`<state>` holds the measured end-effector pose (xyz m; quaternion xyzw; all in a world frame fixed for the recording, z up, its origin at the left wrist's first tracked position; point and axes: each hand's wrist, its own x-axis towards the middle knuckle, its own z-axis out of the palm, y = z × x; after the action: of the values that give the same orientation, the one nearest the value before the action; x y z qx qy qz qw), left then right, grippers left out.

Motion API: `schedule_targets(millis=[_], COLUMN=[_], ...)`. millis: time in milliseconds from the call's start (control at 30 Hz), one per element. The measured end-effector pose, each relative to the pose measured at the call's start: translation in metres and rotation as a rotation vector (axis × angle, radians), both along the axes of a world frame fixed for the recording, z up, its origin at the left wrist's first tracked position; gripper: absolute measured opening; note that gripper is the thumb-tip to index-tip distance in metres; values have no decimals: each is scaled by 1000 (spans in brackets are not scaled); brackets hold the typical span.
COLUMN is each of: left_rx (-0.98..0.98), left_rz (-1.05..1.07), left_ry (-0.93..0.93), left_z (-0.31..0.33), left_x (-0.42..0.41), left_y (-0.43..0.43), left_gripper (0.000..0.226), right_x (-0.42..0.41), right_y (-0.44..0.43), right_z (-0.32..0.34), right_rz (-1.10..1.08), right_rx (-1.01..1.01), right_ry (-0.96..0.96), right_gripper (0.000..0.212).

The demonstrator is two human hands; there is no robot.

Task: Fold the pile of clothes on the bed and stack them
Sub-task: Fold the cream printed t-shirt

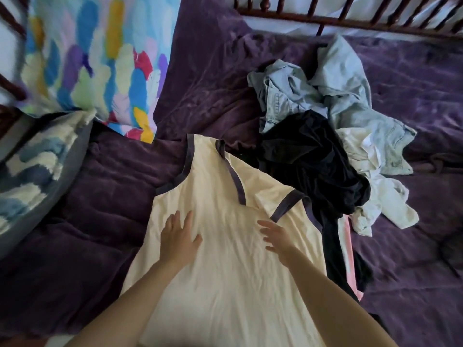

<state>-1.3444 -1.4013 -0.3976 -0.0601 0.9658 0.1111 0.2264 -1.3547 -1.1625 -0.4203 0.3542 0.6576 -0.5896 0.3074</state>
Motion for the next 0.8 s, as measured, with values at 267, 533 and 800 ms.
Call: schedule_targets(millis=[267,533,800], left_rx=[134,128,471], left_rz=[18,30,515], left_ry=[46,156,-75], left_z=[-22,-53,-60], left_x=[-98,-210,-292], left_y=[1,-5,-20], left_gripper=[61,61,77], right_x=[-100,-172,-198], right_y=[21,79,60], right_z=[5,19,-5], right_rz=[-414,-378,591], right_rx=[-167,175,1046], right_ry=[87,431,253], right_gripper=[11,58,79])
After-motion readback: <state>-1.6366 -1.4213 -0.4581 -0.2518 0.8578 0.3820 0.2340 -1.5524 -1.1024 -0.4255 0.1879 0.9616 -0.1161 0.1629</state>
